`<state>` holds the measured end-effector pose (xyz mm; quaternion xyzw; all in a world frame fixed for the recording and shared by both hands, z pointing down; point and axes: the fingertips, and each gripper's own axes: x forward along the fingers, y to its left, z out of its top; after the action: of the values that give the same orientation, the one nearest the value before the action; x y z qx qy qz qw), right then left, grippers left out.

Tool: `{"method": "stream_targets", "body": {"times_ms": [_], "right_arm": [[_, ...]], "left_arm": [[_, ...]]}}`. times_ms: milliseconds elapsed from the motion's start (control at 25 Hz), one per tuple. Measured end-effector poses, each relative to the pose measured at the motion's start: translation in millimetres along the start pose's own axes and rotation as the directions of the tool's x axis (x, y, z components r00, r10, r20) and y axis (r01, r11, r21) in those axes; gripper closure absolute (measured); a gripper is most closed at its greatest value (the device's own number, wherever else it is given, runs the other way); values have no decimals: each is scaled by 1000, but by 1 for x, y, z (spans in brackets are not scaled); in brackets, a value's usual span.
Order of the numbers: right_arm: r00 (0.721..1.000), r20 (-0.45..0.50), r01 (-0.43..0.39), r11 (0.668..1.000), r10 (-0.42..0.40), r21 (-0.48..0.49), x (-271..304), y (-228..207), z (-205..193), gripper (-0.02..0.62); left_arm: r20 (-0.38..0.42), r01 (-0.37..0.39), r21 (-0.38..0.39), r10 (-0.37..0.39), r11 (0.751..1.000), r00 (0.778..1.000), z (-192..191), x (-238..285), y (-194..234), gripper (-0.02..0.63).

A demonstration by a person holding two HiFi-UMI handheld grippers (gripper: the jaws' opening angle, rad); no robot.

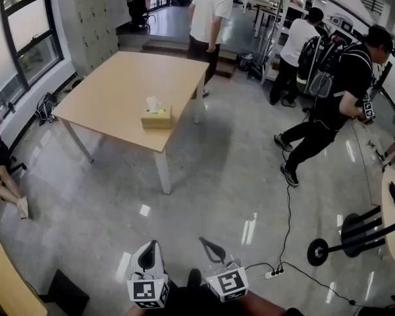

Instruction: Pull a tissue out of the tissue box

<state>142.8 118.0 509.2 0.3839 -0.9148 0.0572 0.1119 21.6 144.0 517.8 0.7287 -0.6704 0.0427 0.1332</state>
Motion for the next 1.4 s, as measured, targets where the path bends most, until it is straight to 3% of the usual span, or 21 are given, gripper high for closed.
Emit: {"method": "stream_targets", "body": {"times_ms": [600, 1120, 1400], "right_arm": [[999, -49, 22, 998, -19, 58, 54, -4, 2, 604], [992, -20, 127, 991, -126, 34, 162, -7, 56, 604], [988, -2, 155, 987, -155, 33, 209, 6, 73, 603]], "left_arm": [[-19, 36, -25, -36, 999, 999, 8, 42, 38, 588], [34, 115, -2, -115, 993, 993, 64, 119, 129, 588], [48, 122, 12, -123, 992, 991, 82, 138, 178, 588]]}}
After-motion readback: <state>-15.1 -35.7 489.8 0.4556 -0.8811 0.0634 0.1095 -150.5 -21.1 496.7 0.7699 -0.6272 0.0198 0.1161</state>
